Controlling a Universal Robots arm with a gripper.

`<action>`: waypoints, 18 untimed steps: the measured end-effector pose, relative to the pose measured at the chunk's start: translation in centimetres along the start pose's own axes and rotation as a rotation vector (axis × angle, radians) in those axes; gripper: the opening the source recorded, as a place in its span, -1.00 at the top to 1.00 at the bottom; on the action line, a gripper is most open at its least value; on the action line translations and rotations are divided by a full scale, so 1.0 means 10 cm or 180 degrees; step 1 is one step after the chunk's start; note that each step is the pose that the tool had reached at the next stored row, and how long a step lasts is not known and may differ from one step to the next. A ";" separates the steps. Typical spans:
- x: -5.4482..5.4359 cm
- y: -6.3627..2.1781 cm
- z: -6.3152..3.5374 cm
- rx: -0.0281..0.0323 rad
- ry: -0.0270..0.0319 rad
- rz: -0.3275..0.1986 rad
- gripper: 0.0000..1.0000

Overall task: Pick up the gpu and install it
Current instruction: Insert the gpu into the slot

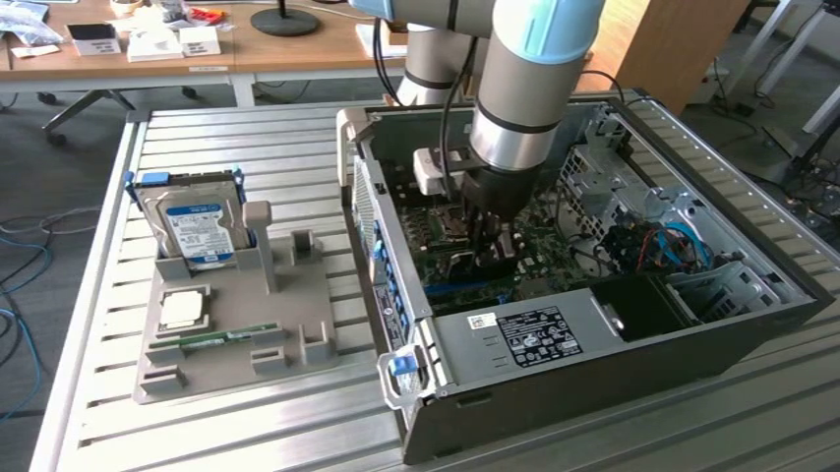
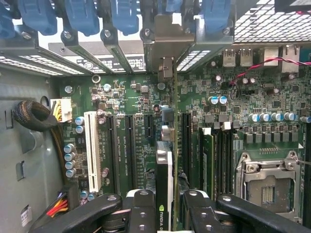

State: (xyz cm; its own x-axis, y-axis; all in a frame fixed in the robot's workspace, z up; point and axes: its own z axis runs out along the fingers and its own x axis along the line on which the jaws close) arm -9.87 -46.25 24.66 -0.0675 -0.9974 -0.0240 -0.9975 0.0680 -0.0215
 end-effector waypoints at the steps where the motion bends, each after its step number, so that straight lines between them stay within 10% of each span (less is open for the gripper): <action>1: 0.00 0.001 0.002 0.0000 0.0000 0.0000 0.47; 18: 0.00 -0.013 0.005 0.0000 -0.0001 0.0000 0.47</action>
State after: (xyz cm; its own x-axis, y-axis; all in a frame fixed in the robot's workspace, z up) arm -9.73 -46.25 24.62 -0.0675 -0.9974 -0.0244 -0.9974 0.0680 -0.0216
